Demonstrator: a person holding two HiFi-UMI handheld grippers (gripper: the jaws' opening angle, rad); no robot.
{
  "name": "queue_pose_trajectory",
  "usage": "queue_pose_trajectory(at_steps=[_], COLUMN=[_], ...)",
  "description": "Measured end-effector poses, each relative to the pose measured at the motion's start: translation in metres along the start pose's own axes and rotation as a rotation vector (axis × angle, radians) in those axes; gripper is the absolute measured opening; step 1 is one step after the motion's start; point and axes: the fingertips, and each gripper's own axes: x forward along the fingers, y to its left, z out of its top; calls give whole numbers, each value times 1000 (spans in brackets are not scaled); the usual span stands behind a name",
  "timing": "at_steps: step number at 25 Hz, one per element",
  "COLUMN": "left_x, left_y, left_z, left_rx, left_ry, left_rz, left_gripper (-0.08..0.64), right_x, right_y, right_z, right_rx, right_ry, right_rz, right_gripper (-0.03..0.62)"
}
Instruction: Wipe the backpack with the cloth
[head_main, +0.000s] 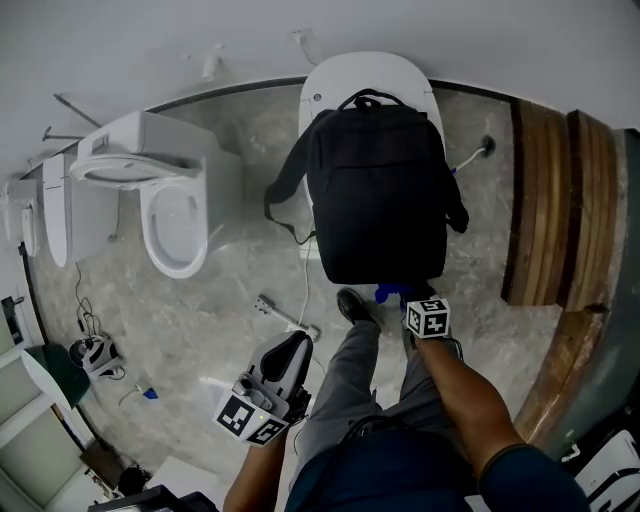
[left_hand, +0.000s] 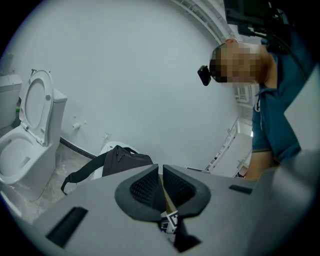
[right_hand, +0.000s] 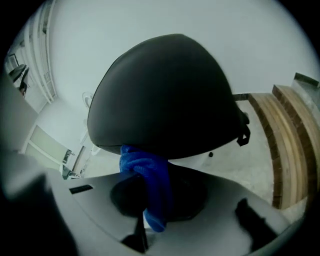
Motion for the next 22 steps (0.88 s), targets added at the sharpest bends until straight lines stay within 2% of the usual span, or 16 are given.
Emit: queue_pose_trajectory(at_steps=[2,3,7,8,9,11,13,14,18,22], left_x=[-1,-1,-1,0,0,0,1,2,10,18], left_y=[3,5,8,8,8,9,9,9,8,5], left_z=[-2,-3,-7,-8,-7,-7,-7,-6,-2,-1], left_rx=[-6,-11,-13,-8,-4,-1,-2,-2,-5,-6], left_ry=[5,9,32,37,42,47,49,50,48,48], left_rz=[3,5,7,7,8,13,14,11,-4,-17], left_gripper=[34,34,34,34,34,34,32,34,34,34], right_x=[-2,4,40,49,58,69,68,63,29,-12], right_y=[-5,9,122,149,168,184,179,169,99,11], right_z=[-1,-3,-1,2,5,5,1,-1,-1,-1], right_rx=[-7,-16,-145,-138,-91,84,249,292,336,350], right_ry=[15,30,95,113,130,149,148,146,126,99], right_rz=[-4,27,248,290,317,337,336,325,241,112], right_gripper=[40,40,40,40,40,40,40,40,40,40])
